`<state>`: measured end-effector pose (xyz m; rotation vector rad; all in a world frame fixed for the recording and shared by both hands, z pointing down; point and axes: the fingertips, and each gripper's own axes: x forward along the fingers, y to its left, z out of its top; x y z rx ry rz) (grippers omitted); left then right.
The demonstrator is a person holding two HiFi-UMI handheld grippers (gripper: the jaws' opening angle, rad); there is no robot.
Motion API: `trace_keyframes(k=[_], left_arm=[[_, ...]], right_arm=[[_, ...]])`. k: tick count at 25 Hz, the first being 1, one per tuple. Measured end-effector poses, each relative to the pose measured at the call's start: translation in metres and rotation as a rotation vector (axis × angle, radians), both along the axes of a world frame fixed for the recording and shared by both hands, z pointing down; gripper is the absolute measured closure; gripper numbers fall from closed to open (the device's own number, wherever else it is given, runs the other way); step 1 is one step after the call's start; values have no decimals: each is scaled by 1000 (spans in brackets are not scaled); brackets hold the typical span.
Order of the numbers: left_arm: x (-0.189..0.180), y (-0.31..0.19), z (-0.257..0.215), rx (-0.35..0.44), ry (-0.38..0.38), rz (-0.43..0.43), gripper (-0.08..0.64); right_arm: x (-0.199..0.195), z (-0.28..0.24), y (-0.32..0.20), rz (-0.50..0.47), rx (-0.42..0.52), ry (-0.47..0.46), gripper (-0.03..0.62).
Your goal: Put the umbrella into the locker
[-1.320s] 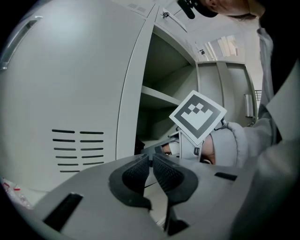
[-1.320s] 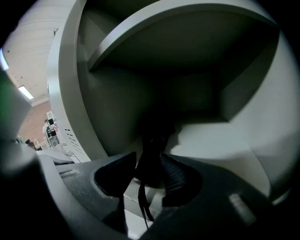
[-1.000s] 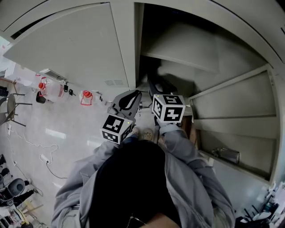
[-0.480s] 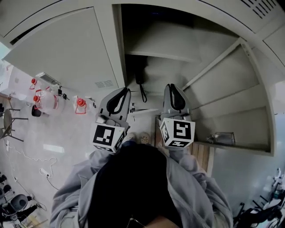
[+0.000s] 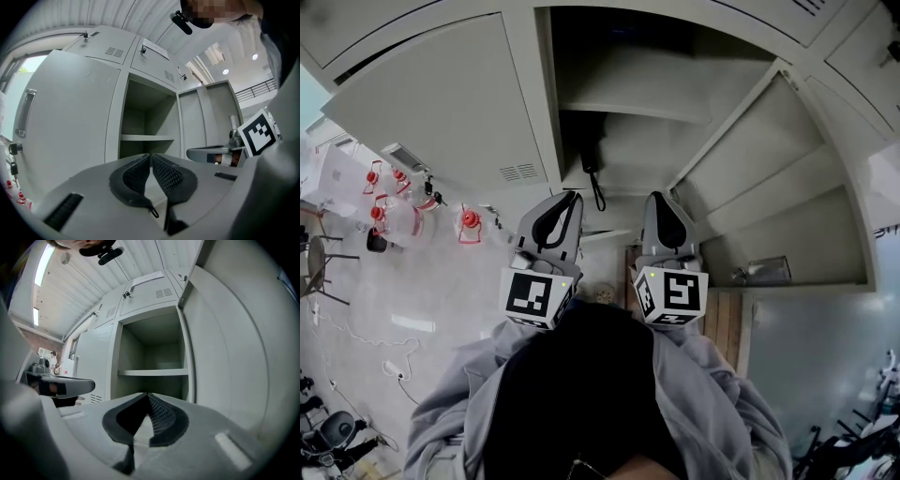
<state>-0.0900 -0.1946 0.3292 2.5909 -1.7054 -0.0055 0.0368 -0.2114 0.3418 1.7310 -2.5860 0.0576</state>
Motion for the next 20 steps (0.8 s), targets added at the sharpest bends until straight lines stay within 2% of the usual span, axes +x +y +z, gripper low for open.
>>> trace_keyframes(k=[9,20], left_arm=[[10,3,-1,36,-15,13,538],[18,-3,1,49,-22,-10,538]], right_arm=[[-10,-4,5,-47,32,36,588],[-14,1,-1,-116,29,10,588]])
